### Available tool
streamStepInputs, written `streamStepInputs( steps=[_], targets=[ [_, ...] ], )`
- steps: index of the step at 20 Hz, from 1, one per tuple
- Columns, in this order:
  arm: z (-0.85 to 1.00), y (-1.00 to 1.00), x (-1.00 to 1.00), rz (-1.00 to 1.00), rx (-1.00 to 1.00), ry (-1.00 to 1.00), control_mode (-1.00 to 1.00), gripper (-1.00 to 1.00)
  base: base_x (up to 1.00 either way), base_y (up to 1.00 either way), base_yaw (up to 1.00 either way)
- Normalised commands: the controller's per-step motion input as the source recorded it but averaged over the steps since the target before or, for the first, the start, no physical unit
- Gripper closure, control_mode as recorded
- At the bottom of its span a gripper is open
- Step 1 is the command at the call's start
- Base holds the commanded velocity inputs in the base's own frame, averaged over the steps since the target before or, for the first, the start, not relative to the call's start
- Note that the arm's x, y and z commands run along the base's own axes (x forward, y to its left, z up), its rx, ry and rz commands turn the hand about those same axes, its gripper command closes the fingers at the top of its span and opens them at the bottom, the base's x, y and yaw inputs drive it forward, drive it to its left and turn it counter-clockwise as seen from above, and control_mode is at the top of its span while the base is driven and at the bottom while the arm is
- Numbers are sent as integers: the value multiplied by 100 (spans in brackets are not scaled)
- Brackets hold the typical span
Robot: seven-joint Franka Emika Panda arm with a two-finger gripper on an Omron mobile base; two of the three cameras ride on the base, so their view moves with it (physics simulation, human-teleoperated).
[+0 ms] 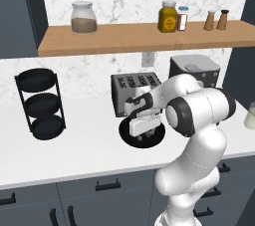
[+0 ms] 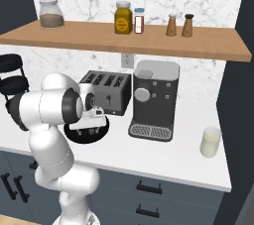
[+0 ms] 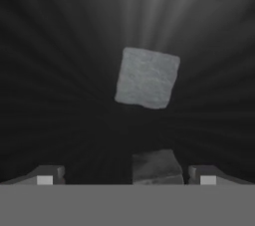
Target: Grab a lemon wedge from the fridge and one ice cube from the ice bowl, and put them in the glass of lemonade.
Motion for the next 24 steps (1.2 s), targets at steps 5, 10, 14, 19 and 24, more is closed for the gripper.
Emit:
streamStepInputs(
  steps=[5,10,14,19,24],
  targets=[
    [-7,1,0,0,0,0,-100,100,0,0,0],
    [0,0,0,0,0,0,-100,100,0,0,0],
    [0,0,0,0,0,0,-100,100,0,0,0],
    [0,0,-2,0,0,-1,-100,100,0,0,0],
    [30,0,-18,0,0,-15,-100,100,0,0,0]
  ],
)
